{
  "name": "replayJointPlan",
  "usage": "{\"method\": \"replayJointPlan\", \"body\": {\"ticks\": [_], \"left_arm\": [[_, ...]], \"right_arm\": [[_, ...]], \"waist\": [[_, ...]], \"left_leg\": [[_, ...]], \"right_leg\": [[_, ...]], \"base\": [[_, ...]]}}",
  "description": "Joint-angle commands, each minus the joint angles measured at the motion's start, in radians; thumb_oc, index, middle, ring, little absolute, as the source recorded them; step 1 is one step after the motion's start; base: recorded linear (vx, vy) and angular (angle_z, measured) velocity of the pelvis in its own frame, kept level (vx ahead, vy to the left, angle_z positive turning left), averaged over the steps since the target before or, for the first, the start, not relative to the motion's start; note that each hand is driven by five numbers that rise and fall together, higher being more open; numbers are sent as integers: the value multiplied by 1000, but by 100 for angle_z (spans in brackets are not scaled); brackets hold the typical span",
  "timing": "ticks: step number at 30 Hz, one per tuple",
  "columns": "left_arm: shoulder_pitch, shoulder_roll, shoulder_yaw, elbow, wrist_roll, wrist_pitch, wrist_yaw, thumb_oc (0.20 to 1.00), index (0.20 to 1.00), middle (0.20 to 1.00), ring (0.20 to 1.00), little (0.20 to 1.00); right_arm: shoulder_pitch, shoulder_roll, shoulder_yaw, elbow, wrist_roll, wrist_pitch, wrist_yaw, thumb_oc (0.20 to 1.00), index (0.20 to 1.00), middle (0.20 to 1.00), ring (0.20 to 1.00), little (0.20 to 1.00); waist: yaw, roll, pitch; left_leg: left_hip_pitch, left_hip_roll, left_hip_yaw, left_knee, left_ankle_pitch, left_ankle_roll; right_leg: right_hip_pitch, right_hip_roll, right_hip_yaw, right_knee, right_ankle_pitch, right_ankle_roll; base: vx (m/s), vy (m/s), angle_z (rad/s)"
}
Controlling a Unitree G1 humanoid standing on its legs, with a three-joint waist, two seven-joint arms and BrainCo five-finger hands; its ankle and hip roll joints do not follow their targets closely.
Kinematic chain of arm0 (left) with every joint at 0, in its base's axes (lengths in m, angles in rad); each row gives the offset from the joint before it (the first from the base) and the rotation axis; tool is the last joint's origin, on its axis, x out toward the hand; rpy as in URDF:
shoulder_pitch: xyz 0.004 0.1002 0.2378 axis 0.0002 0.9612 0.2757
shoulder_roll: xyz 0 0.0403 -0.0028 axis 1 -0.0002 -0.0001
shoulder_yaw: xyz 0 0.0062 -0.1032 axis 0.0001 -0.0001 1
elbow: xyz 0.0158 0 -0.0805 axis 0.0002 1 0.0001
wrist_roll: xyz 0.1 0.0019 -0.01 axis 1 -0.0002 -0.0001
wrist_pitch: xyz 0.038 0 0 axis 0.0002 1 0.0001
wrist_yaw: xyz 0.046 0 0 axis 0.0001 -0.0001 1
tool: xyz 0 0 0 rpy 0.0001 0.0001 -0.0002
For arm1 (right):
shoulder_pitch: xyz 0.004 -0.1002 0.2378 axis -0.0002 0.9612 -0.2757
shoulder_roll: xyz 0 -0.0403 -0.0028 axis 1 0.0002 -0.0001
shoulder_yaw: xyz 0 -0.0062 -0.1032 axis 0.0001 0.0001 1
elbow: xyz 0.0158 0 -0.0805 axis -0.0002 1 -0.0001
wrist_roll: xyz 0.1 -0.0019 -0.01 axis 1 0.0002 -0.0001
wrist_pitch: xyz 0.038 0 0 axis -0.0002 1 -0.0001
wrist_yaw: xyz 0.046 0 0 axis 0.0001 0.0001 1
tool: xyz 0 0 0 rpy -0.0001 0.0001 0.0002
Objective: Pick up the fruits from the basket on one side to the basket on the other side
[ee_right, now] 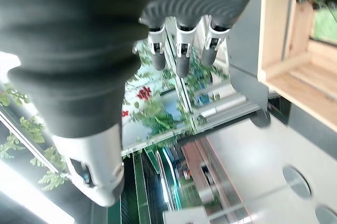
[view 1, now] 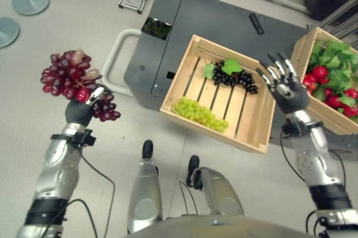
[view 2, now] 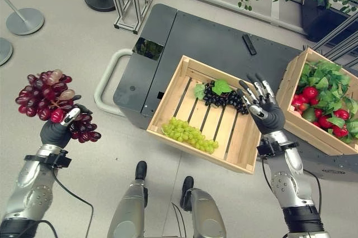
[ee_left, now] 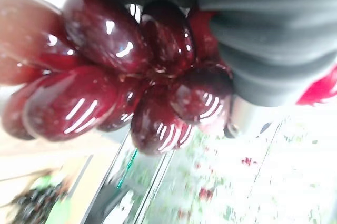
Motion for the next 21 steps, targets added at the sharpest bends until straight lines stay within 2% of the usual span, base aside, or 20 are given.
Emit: {"method": "replayJointPlan", "body": {"ticks": [1,7,8,9,10,12,13,14,15,16,17,18,19,20,21], "left_arm": [[-11,0,51,-22,85,-114,44,200,200,200,200,200],[21,-68,92,19,184,-140,119,200,200,200,200,200],[20,-71,90,20,195,-145,127,200,200,200,200,200],[13,-79,88,28,223,-155,148,200,200,200,200,200],[2,-87,82,41,271,-166,171,200,200,200,200,200],[-8,-97,79,49,291,-172,184,200,200,200,200,200],[-15,-108,74,59,291,-171,189,200,200,200,200,200],[-26,-123,67,95,308,-171,198,200,200,200,200,200],[-29,-125,66,107,319,-172,194,200,200,200,200,200],[-29,-125,66,108,319,-172,194,200,200,200,200,200],[-38,-138,58,128,317,-172,196,200,200,200,200,200],[-38,-138,58,128,316,-172,196,200,200,200,200,200],[-53,-143,56,166,317,-177,206,200,200,200,200,200],[-54,-144,54,168,317,-178,206,200,200,200,200,200],[-64,-148,52,169,317,-178,213,200,200,200,200,200]], "right_arm": [[-24,2,-21,-11,-43,-81,-20,1000,1000,1000,1000,1000],[-46,-3,-14,-18,-91,-83,-34,1000,1000,1000,1000,1000],[-51,-7,-11,-20,-93,-85,-37,1000,1000,1000,1000,1000],[-63,-15,-4,-19,-104,-93,-44,1000,1000,1000,1000,1000],[-69,-36,-9,-24,-146,-107,-63,1000,1000,1000,1000,1000],[-73,-46,-18,-32,-160,-115,-73,1000,1000,1000,1000,1000],[-72,-52,-26,-35,-160,-117,-79,1000,1000,1000,1000,1000],[-67,-62,-30,-38,-196,-127,-97,1000,1000,1000,1000,1000],[-61,-68,-38,-45,-211,-129,-102,1000,1000,1000,1000,1000],[-60,-68,-38,-45,-212,-129,-103,1000,1000,1000,1000,1000],[-45,-60,-46,-49,-220,-136,-117,1000,1000,1000,1000,1000],[-44,-60,-46,-50,-221,-136,-117,1000,1000,1000,1000,1000],[-26,-50,-60,-55,-229,-143,-123,1000,1000,1000,1000,1000],[-25,-50,-61,-56,-229,-143,-123,1000,1000,1000,1000,1000],[-14,-42,-72,-56,-224,-146,-128,1000,1000,1000,1000,1000]], "waist": [[-10,8,-58],[13,10,-44],[18,10,-38],[28,17,-30],[43,30,-28],[46,35,-27],[37,35,-29],[17,24,-31],[5,23,-34],[6,24,-33],[-15,32,-44],[-15,33,-43],[-37,51,-52],[-39,53,-51],[-54,59,-55]], "left_leg": [[23,3,7,89,-97,16],[27,25,-11,95,-82,0],[22,27,-16,89,-67,-6],[14,37,-32,56,-27,-24],[11,40,-60,-26,39,-49],[5,34,-66,-48,60,-51],[3,26,-47,-40,47,-35],[12,28,56,41,-33,8],[25,36,110,87,-79,19],[23,38,110,94,-83,19],[78,50,203,147,-154,33],[80,51,202,149,-156,33],[150,60,251,173,-222,29],[152,60,249,173,-224,29],[183,70,291,180,-232,30]], "right_leg": [[0,-44,3,-12,73,87],[12,-25,-19,-8,58,65],[14,-18,-25,-18,58,61],[13,-9,-47,-38,57,55],[8,-5,-86,-46,42,50],[2,-12,-104,-48,44,44],[-3,-24,-124,-63,56,42],[-9,-58,-164,-76,65,37],[-10,-68,-185,-89,67,33],[-10,-67,-184,-89,66,33],[-9,-76,-233,-115,73,26],[-7,-75,-234,-115,73,26],[-3,-78,-265,-115,56,31],[0,-77,-267,-115,55,32],[-7,-86,-295,-117,66,30]], "base": [[-15,-40,2],[-48,-108,2],[-141,-173,9],[-172,-173,15],[-141,-126,30],[-96,-78,74],[-196,-128,89],[-239,-129,100],[-181,-111,112],[-157,-100,119],[-87,-58,76],[-89,-104,95],[6,-43,97],[-54,-65,139],[-83,-9,119]]}}
